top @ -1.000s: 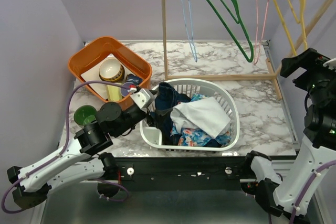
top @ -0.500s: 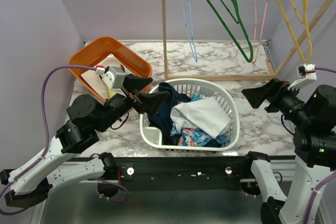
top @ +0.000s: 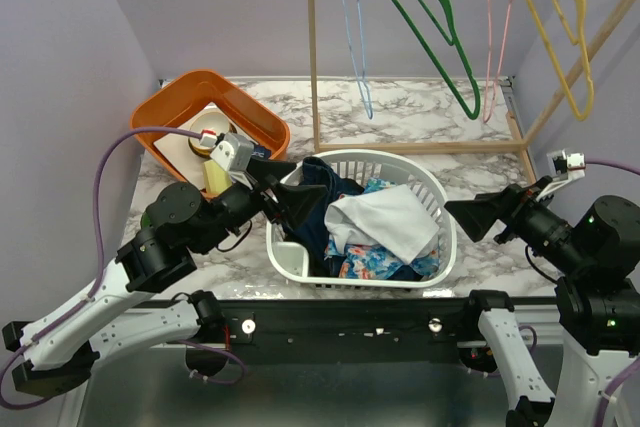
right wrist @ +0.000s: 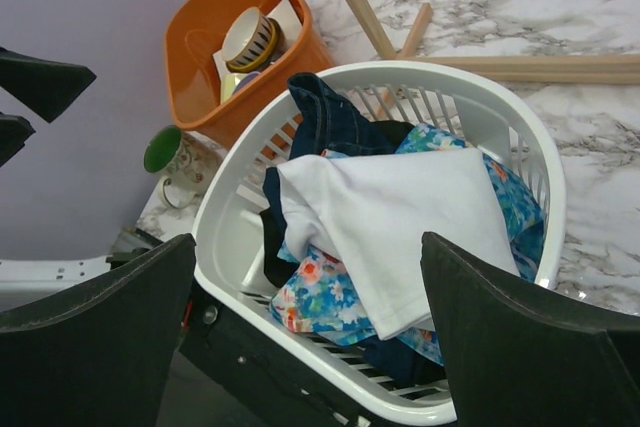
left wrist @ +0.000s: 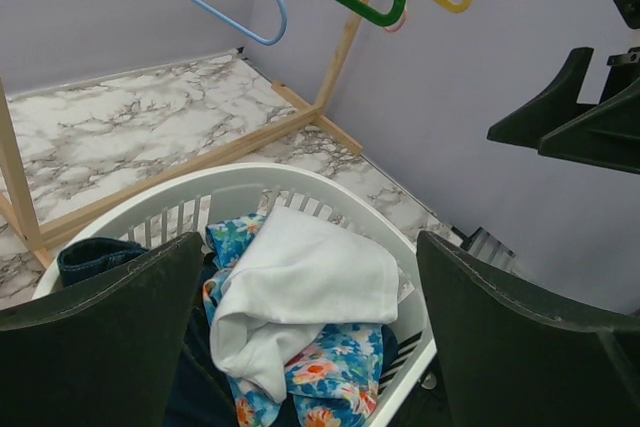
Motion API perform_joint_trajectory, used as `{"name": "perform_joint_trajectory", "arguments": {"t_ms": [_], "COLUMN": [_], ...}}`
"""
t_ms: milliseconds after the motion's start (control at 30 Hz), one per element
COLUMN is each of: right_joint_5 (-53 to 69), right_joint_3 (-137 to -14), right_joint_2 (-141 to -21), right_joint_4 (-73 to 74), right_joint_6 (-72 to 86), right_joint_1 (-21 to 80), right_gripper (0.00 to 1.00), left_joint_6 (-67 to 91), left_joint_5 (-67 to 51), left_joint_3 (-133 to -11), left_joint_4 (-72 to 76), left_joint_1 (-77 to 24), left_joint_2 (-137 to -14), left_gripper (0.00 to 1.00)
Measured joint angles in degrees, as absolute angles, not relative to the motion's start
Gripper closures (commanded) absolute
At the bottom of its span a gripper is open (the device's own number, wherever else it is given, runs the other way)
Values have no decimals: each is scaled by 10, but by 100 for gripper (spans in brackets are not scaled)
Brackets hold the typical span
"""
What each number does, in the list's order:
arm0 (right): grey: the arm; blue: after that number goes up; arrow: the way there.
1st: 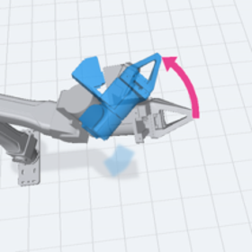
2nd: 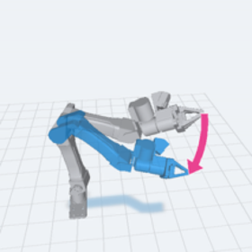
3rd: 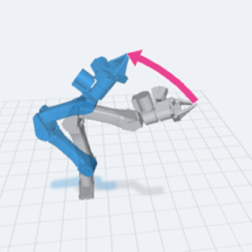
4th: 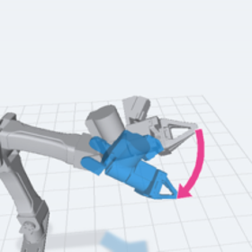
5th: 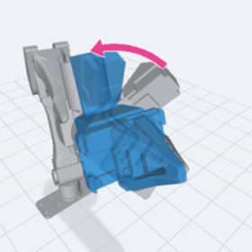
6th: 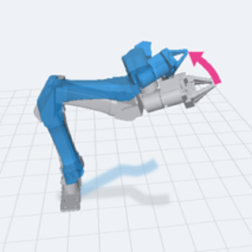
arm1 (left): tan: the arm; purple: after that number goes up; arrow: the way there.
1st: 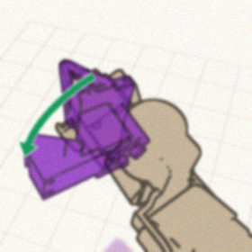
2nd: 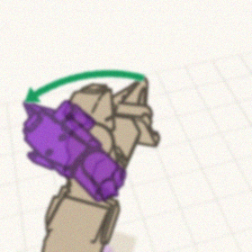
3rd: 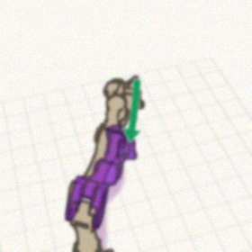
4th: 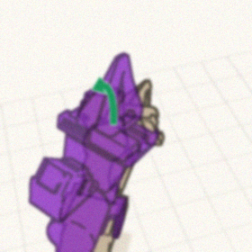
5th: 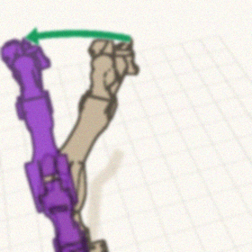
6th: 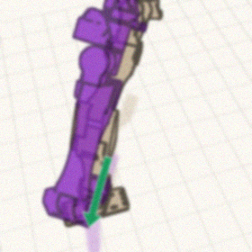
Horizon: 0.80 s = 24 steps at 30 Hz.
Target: Remove the skirt from the hanger
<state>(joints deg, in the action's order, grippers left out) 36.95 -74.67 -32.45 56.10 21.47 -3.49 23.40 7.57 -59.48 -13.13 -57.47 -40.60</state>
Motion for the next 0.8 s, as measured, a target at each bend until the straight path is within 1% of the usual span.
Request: {"name": "perform_joint_trajectory", "arguments": {"t_ms": [800], "right_joint_5": [371], "right_joint_3": [-737], "right_joint_2": [-312], "right_joint_4": [549], "right_joint_6": [215], "right_joint_1": [-33], "right_gripper": [0], "left_joint_6": [238], "left_joint_5": [79], "left_joint_3": [-591], "left_joint_4": [-130], "left_joint_1": [-575], "left_joint_2": [-399], "left_gripper": [1]}}
